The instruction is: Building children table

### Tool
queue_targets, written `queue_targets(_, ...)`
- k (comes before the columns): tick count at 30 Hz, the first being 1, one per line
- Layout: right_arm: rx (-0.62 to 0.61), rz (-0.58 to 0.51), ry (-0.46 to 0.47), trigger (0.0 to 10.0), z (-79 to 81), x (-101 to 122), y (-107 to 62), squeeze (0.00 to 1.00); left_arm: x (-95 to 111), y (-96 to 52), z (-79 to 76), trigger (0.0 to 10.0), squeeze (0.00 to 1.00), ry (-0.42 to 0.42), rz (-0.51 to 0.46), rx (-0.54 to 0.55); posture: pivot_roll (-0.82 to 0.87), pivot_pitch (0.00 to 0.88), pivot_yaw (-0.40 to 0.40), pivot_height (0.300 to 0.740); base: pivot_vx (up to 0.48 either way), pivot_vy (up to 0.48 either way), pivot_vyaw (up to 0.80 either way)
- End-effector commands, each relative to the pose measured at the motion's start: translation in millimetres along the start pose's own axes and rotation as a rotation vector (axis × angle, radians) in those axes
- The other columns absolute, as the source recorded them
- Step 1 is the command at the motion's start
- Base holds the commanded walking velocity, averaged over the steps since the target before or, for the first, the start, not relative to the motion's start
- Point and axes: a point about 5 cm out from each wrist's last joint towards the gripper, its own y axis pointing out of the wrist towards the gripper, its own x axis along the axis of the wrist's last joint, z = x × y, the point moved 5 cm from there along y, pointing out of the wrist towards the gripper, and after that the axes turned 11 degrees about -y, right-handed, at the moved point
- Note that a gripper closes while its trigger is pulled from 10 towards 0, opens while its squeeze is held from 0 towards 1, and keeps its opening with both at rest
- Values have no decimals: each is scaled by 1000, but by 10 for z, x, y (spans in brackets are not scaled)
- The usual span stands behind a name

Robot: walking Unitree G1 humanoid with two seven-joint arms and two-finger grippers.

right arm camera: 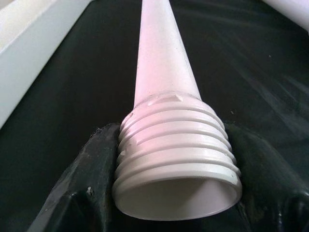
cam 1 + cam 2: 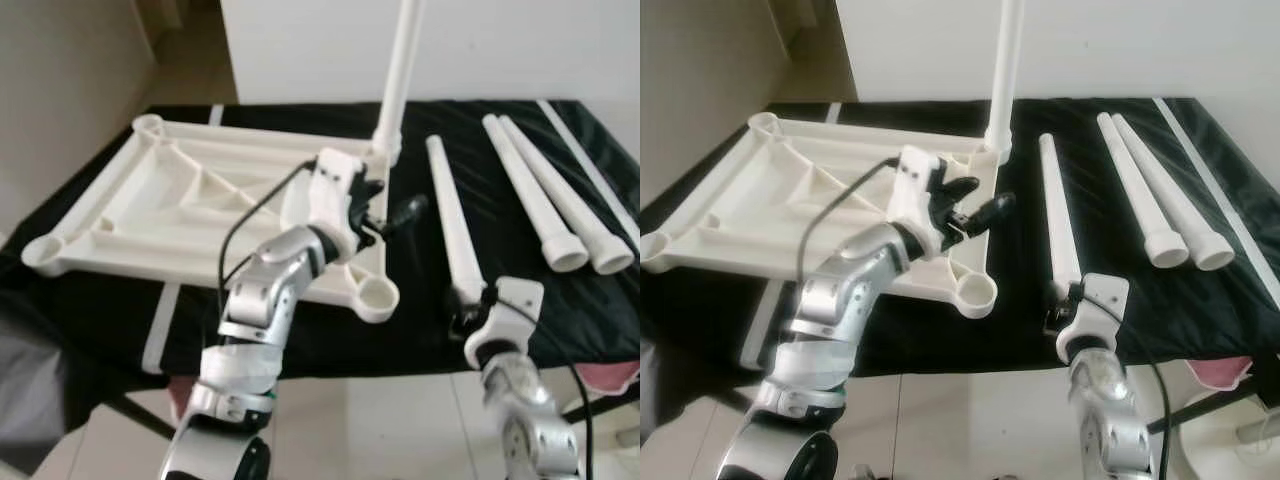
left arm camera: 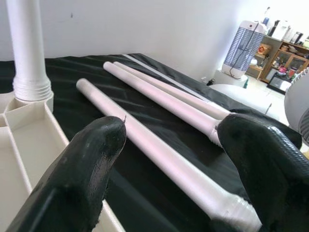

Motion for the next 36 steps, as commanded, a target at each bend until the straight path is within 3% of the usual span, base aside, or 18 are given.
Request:
queue_targets(1,26,66,-4,10000,93,-145,-61,0,8,34,-28,10000,0,0,10,-7,-93,72,30,740,0,0,0)
queue_targets(3,60,68,5,10000,201,-112,-103,0,0,50,-12,10000,0,1,23,4,-93,74,32,740,0,0,0)
queue_targets(7,56,61,11,10000,218,-67,-116,0,3,61,-12,10000,0,3,23,4,-94,71,33,740,0,0,0)
queue_targets(8,58,51,17,10000,223,-39,-127,1000,4,64,-14,10000,0,4,22,4,-94,72,33,740,0,0,0)
queue_targets(14,39,30,10,10000,204,6,-155,1000,4,69,-18,10000,0,15,19,5,-98,66,33,740,0,0,0)
queue_targets(15,14,-47,-6,10000,149,164,-172,0,-1,80,-38,10000,0,21,23,-2,-99,57,33,740,0,0,0)
queue_targets(26,-17,-201,-6,10000,27,521,-234,0,-75,17,-140,10000,0,83,62,-77,-100,37,35,740,0,0,0)
queue_targets(35,-15,-256,16,10000,-56,733,-21,0,-270,-224,-272,10000,0,149,154,-217,-97,19,37,740,0,0,0)
queue_targets(36,-3,-259,28,10000,-73,757,50,0,-315,-299,-337,10000,0,151,176,-271,-98,14,38,740,0,0,0)
